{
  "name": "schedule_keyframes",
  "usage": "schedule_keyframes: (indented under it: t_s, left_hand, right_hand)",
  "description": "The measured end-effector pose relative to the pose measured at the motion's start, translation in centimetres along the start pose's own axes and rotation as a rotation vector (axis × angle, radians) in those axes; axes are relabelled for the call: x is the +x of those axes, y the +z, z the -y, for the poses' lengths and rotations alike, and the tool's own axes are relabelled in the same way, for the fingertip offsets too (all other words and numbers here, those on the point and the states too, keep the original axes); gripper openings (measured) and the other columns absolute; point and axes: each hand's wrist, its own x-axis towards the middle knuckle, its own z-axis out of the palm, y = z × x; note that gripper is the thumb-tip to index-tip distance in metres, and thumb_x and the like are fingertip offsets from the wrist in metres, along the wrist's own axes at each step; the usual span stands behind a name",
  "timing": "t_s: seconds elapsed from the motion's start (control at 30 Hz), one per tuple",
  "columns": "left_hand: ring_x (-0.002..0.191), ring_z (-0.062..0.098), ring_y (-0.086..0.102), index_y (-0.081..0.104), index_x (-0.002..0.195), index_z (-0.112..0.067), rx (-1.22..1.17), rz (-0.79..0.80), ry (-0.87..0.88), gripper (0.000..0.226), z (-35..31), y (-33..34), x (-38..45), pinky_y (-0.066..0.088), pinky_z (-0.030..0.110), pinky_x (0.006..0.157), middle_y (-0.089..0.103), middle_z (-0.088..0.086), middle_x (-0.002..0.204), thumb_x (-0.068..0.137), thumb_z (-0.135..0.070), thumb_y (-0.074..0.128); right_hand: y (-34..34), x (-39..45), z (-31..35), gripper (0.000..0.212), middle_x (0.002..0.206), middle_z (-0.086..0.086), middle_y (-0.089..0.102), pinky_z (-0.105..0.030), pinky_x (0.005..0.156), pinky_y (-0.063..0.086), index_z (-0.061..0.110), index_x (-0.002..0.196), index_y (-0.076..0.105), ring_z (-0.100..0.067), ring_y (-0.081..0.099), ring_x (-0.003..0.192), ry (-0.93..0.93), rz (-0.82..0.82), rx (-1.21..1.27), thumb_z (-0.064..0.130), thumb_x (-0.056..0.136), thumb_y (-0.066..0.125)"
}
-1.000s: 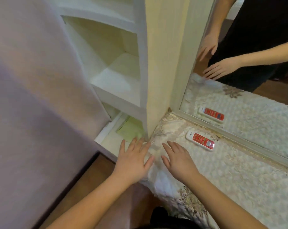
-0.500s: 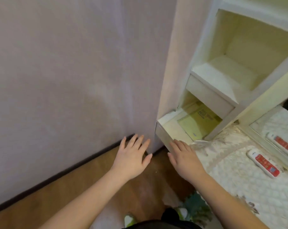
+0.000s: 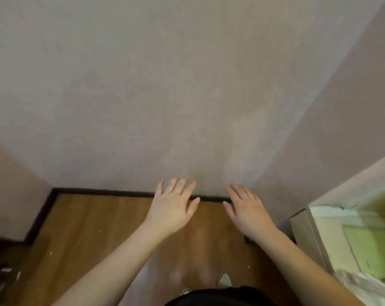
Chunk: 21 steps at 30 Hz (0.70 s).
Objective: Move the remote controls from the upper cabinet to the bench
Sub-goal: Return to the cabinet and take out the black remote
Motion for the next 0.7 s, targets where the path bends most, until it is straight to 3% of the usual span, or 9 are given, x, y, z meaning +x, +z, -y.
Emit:
schedule_keyframes:
  t_s: [0.13,0.33,0.43,0.53,0.7]
  left_hand:
    - [0.129,0.026,0.05,0.056,0.133,-0.022,-0.008,-0.048,-0.193,0.056,2.9,-0.6,-1.6,0.037,0.054,0.106,0.058,0.005,0.135,0.092,-0.05,0.031]
    - [0.126,0.025,0.055,0.059,0.131,-0.024,0.087,0.006,-0.471,0.053,6.9,-1.4,-3.7,0.041,0.054,0.101,0.061,0.002,0.132,0.09,-0.05,0.038]
    - [0.135,0.023,0.045,0.048,0.14,-0.029,0.085,0.043,-0.644,0.056,8.4,-1.9,-5.0,0.031,0.052,0.108,0.052,-0.001,0.143,0.093,-0.054,0.032]
    - [0.148,0.022,0.016,0.02,0.152,-0.033,0.046,0.035,-0.779,0.059,9.7,-2.4,-6.3,0.008,0.05,0.117,0.022,-0.003,0.16,0.098,-0.056,0.021]
    - [0.148,0.02,0.016,0.02,0.151,-0.035,0.01,-0.001,-1.032,0.056,10.8,-4.6,-9.8,0.009,0.047,0.119,0.027,-0.003,0.158,0.098,-0.055,0.021]
  right_hand:
    - [0.2,4.2,3.2,0.056,0.154,0.0,0.033,-0.036,0.116,0.023,0.022,0.149,0.027,-0.02,0.027,0.143,-0.142,0.039,-0.004,0.046,0.098,0.03]
    - [0.2,10.0,9.5,0.06,0.152,0.0,0.037,-0.037,0.113,0.026,0.022,0.147,0.032,-0.023,0.032,0.141,-0.411,0.091,-0.062,0.05,0.095,0.019]
    - [0.2,12.5,12.4,0.063,0.14,-0.004,0.053,-0.04,0.106,0.037,0.019,0.139,0.047,-0.028,0.047,0.13,-0.562,0.091,-0.042,0.049,0.089,0.023]
    - [-0.3,14.3,15.5,0.057,0.13,-0.005,0.061,-0.042,0.099,0.044,0.018,0.131,0.056,-0.03,0.056,0.12,-0.701,0.075,-0.017,0.046,0.089,0.03]
    - [-0.7,15.1,21.2,0.058,0.146,-0.001,0.046,-0.04,0.11,0.031,0.022,0.143,0.041,-0.025,0.041,0.135,-0.943,0.105,-0.014,0.047,0.093,0.024]
